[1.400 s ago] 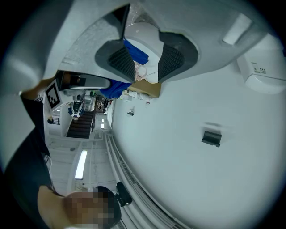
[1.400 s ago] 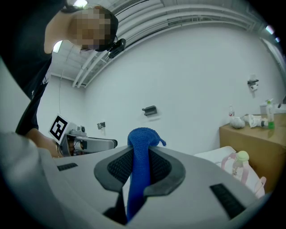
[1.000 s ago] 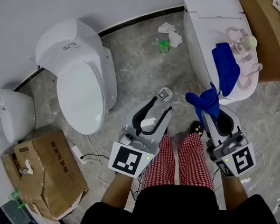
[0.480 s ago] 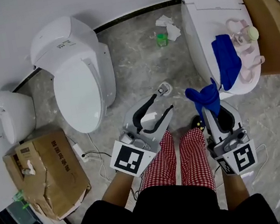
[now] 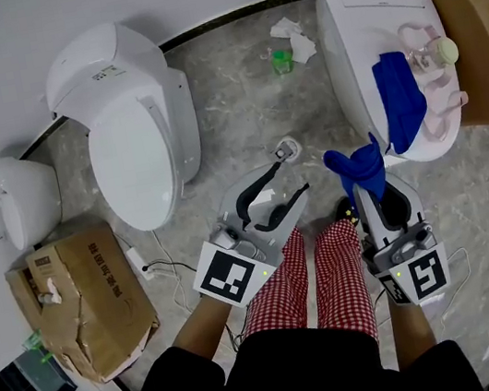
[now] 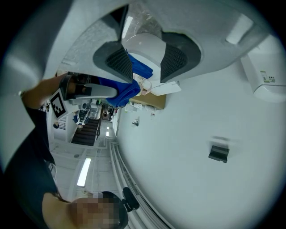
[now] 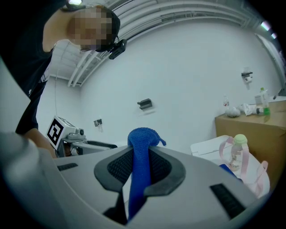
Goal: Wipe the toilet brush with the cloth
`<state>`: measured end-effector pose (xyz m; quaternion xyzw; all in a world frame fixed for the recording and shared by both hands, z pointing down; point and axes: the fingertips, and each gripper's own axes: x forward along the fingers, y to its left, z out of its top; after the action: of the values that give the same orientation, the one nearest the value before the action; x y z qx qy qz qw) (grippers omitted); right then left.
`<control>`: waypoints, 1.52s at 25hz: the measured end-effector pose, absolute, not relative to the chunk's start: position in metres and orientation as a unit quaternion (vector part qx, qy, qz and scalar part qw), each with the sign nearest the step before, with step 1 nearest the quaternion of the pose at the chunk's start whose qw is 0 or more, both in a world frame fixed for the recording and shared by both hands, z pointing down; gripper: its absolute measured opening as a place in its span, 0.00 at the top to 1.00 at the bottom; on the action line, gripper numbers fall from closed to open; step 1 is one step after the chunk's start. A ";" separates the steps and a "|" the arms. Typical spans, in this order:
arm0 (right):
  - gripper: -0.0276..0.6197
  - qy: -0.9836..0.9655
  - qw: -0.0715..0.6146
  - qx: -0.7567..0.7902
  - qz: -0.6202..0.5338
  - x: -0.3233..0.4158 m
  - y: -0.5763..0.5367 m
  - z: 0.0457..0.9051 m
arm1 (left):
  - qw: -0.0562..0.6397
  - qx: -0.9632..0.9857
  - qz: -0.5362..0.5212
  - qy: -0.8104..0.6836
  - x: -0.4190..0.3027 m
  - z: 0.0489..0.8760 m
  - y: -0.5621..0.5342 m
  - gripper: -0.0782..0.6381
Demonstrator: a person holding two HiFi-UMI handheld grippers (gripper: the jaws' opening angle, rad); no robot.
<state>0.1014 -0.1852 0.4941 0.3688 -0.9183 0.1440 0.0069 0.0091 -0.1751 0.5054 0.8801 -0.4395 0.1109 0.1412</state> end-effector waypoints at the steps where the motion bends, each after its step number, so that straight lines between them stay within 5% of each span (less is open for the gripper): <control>1: 0.86 -0.919 0.008 0.368 0.143 0.102 -0.186 0.496 | 0.143 0.880 0.113 -0.438 0.010 0.509 -0.175 0.64; 38: 0.86 -0.917 0.031 0.355 0.179 0.078 -0.190 0.597 | 0.172 0.877 0.139 -0.427 -0.007 0.623 -0.179 0.64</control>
<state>0.0783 -0.1896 0.5968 0.3552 -0.9170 0.1789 0.0305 -0.0067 -0.1793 0.6228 0.8766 -0.4273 0.1394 0.1719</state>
